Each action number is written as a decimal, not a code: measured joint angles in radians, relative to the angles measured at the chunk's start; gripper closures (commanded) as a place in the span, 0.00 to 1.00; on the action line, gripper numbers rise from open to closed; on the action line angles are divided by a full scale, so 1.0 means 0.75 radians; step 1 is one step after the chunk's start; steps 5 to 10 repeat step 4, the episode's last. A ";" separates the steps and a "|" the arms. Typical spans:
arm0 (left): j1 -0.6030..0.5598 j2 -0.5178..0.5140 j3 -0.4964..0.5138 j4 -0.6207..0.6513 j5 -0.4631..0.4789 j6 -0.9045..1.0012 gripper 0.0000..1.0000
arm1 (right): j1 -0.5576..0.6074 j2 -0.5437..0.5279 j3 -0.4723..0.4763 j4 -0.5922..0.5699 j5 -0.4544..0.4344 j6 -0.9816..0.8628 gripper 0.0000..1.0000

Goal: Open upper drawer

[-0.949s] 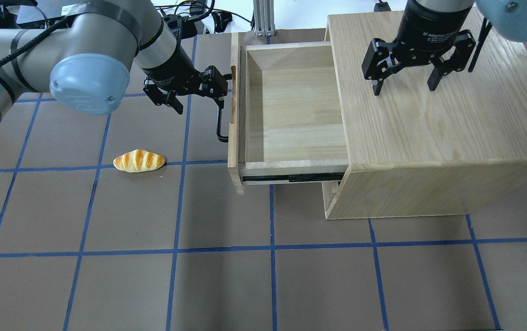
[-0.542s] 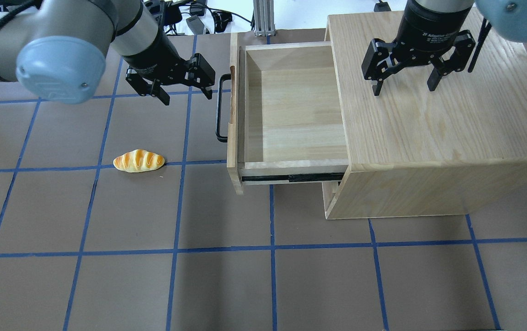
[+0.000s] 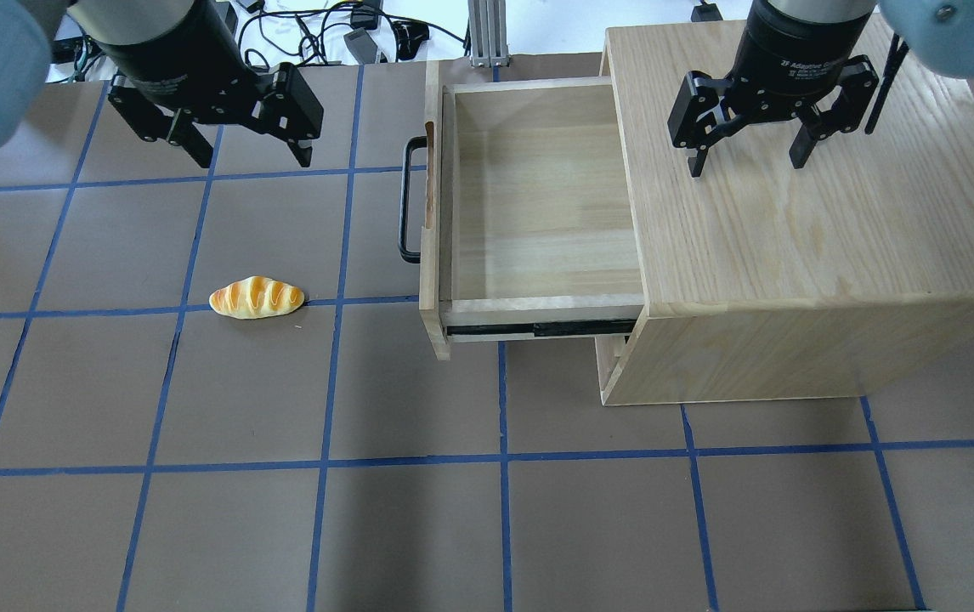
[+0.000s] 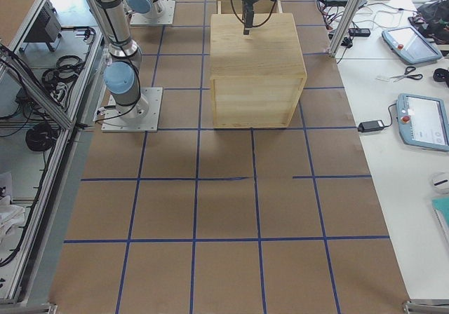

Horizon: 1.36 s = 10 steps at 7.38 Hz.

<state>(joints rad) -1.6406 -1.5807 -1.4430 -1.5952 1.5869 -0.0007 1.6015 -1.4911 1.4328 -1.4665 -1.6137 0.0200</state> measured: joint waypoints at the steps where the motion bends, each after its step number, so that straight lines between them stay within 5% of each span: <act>1: 0.001 0.019 -0.002 -0.011 0.015 0.011 0.00 | 0.000 0.000 0.000 0.000 0.000 -0.001 0.00; 10: 0.003 0.024 -0.005 -0.006 0.023 0.017 0.00 | -0.001 0.000 0.000 0.000 0.000 -0.001 0.00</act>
